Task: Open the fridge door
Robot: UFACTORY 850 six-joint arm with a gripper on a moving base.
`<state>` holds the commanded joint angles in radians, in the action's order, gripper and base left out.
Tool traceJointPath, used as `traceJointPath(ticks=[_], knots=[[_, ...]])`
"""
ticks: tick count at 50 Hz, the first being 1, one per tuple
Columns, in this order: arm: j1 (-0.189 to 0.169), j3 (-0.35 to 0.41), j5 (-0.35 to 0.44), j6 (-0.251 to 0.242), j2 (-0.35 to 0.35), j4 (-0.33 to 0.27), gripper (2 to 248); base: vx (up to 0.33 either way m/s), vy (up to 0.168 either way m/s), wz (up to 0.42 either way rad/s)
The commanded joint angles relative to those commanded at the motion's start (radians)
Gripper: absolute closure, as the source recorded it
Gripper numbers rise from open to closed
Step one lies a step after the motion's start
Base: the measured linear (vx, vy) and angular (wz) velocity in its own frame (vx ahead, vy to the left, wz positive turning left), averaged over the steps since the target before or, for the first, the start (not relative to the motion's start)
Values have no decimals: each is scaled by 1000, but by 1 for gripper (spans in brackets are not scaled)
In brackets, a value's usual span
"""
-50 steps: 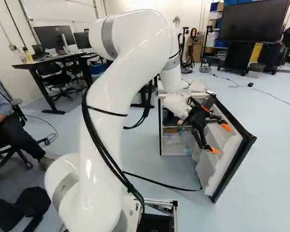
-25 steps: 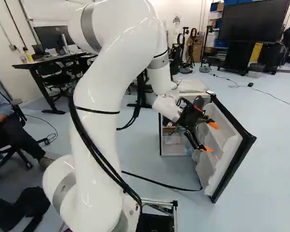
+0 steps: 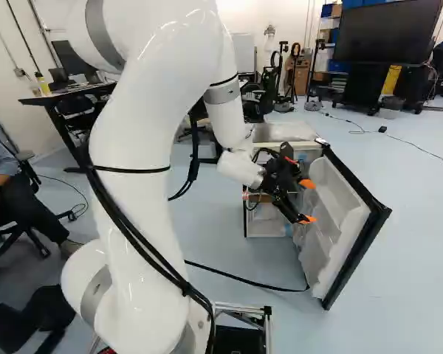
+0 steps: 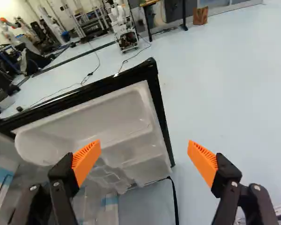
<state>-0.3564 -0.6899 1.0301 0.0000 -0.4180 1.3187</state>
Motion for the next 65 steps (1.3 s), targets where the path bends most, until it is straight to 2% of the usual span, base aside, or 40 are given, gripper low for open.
traceJointPath(ticks=[30,65], knots=[[100,158,0,0,114,-286,3,0,0,0],[118,186,-7,0,146,-345,3,0,0,0]])
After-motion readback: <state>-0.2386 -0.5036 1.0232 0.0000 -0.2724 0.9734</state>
